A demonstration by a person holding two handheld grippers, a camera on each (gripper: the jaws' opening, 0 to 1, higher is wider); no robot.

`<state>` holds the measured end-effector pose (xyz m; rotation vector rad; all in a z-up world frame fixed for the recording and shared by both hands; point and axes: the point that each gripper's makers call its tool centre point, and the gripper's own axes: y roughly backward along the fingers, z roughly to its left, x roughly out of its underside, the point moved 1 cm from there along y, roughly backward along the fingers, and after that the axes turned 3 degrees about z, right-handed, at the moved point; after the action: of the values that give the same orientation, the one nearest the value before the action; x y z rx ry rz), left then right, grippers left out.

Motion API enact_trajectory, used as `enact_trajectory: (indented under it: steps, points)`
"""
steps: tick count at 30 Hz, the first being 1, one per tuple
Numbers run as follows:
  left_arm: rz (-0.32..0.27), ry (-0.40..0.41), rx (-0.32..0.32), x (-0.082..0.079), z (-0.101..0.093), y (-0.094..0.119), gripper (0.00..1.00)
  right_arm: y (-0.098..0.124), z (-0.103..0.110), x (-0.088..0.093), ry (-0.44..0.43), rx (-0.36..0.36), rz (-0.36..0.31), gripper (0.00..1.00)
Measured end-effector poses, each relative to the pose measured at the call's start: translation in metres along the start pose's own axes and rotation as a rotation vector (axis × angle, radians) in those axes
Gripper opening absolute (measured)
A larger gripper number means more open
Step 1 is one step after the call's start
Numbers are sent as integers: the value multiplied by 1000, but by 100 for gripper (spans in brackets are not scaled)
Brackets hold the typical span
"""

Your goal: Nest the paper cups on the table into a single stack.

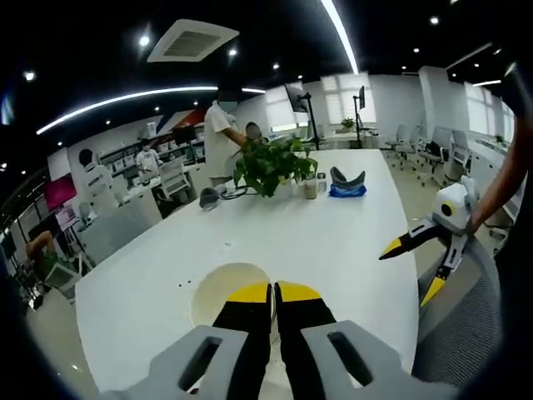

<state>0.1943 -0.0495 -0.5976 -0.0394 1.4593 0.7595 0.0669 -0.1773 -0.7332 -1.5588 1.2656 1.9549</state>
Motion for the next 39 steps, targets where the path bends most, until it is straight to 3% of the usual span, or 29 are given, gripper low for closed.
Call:
enact_trajectory:
  steps: [17,26,39]
  points:
    - [35,-1,75,22,-61,15,0,0,5,-1,30,-10,0,76]
    - [53,3,115,31,-86,14,0,0,5,-1,30,-9,0,76]
    - [114,-6,98,61,-103,11,0,0,7,-3,34,-8,4,75]
